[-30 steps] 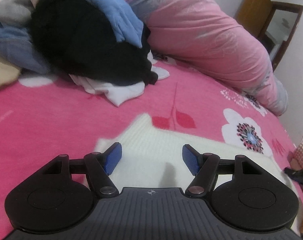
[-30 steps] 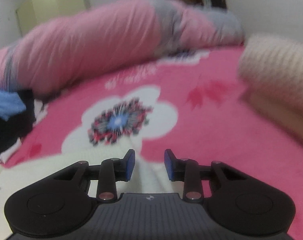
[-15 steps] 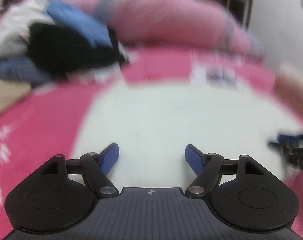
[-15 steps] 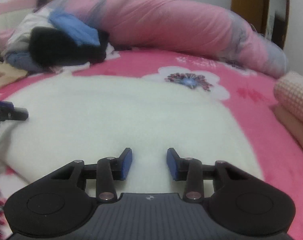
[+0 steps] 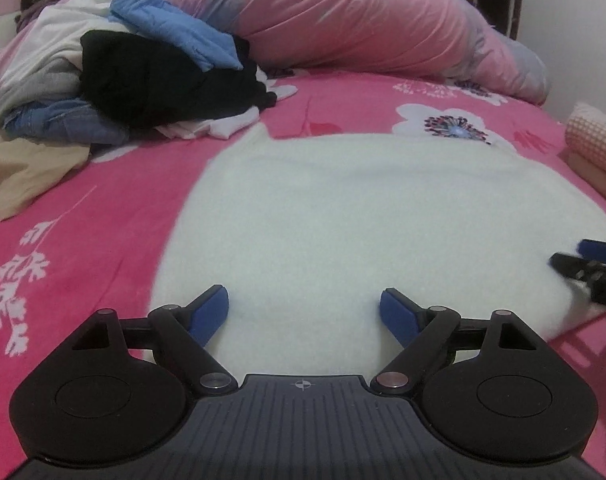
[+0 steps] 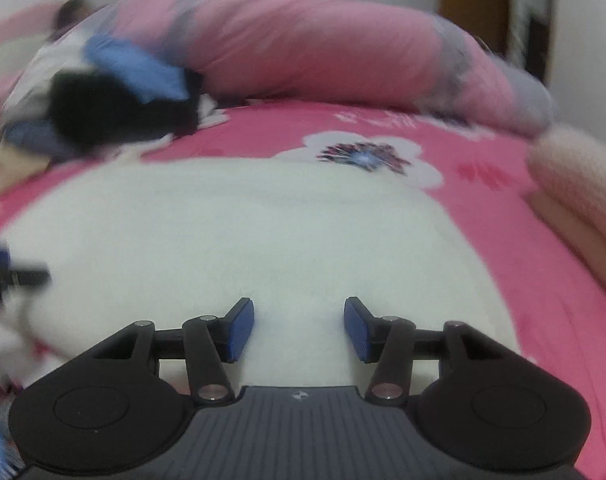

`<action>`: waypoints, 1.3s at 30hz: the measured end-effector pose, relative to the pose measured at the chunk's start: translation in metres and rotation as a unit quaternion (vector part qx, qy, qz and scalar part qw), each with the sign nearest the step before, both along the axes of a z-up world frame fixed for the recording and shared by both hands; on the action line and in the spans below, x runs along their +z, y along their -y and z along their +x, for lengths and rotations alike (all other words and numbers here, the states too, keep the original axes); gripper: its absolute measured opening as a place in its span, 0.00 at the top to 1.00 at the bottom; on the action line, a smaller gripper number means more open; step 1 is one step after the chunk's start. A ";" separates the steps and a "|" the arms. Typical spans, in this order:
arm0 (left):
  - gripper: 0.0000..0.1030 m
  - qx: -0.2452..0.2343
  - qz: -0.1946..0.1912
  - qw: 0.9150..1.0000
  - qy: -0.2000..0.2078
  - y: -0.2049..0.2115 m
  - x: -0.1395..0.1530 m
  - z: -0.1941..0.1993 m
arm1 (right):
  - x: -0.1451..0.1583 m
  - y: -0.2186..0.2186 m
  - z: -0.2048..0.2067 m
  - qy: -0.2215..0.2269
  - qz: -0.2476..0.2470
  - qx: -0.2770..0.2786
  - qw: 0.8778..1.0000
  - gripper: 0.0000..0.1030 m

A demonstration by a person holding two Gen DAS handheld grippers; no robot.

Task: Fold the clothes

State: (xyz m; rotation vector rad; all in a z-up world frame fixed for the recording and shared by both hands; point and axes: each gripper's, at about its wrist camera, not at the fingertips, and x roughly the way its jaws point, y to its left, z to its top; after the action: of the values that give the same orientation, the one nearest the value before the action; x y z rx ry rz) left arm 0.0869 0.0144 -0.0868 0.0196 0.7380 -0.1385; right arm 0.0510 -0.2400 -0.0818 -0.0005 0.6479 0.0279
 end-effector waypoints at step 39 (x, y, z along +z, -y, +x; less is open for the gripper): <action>0.05 0.046 0.102 0.994 -0.009 0.031 0.004 -0.002 | -0.034 -0.006 -0.049 0.062 -0.030 0.018 0.997 0.38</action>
State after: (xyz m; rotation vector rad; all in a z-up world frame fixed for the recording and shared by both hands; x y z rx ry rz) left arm 0.0844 -0.0163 -0.0829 0.1788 0.7680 0.0252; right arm 0.0020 -0.2343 -0.1159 -0.0721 0.5238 0.0428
